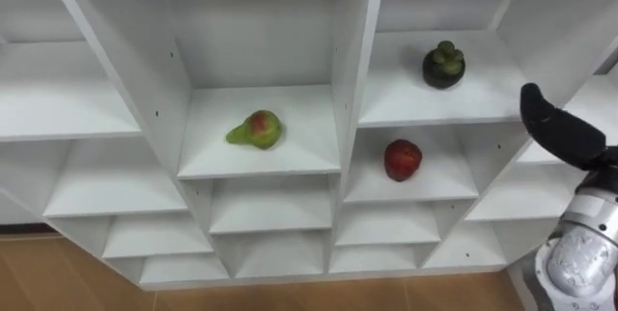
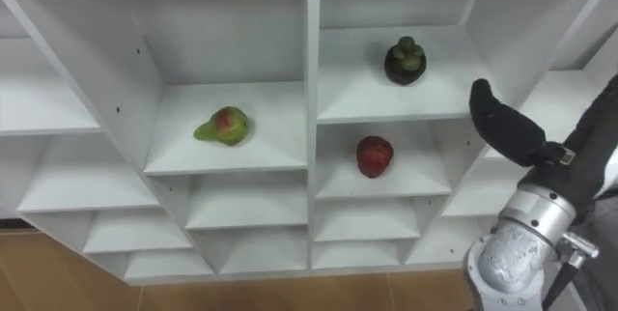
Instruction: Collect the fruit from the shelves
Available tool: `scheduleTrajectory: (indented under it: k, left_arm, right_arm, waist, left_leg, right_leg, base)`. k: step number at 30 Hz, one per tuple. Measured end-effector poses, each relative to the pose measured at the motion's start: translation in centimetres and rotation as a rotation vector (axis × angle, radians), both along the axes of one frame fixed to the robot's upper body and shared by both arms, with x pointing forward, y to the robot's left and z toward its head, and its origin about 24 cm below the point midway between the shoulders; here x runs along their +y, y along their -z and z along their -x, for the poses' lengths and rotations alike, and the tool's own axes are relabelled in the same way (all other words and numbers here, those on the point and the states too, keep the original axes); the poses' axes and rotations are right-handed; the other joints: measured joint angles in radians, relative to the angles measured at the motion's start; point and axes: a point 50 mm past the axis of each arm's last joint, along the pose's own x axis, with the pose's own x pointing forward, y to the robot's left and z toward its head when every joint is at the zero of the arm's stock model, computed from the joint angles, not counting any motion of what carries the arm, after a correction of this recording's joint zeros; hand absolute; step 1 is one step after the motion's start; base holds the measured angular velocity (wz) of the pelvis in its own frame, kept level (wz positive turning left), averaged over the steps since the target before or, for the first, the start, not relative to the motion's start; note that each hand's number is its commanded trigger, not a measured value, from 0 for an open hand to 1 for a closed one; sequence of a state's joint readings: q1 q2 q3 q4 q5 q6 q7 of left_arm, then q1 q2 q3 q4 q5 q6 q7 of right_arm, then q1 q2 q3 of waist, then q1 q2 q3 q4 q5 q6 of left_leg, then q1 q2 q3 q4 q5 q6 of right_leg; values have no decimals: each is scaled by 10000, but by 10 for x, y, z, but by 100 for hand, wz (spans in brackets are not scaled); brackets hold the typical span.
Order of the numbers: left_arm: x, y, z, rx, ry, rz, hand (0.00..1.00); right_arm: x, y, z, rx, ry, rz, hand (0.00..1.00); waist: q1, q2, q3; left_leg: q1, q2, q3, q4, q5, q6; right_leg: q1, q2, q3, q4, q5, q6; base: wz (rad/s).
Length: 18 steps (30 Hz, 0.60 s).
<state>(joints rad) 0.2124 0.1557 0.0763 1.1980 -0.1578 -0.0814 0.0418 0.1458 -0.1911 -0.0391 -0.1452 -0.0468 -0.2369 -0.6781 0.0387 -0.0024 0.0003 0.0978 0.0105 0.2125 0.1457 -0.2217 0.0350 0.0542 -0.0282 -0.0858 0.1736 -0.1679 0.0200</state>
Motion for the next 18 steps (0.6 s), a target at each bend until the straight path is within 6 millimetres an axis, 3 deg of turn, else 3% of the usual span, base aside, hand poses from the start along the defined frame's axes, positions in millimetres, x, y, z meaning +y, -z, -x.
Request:
scheduleTrajectory:
  k: [7,18]
  left_arm:
    - [-1,1,8,577,311,59,100]
    - [-3,2,2,458,370,396,100]
  right_arm:
    - [6,-8,-4,-10,-663,261,0]
    - [25,-34,-4,-811,-1448,1885,0]
  waist:
    - [4,-23,0]
    - [11,-180,-39]
  left_leg:
    - [-26,24,-21,-24,-1,-1]
    - [12,14,-21,-4,3,-3]
  right_leg:
    - [1,-5,-131,0,0,0]
    - [37,-21,-272,-3,0,0]
  base:
    - [0]
    - [0]
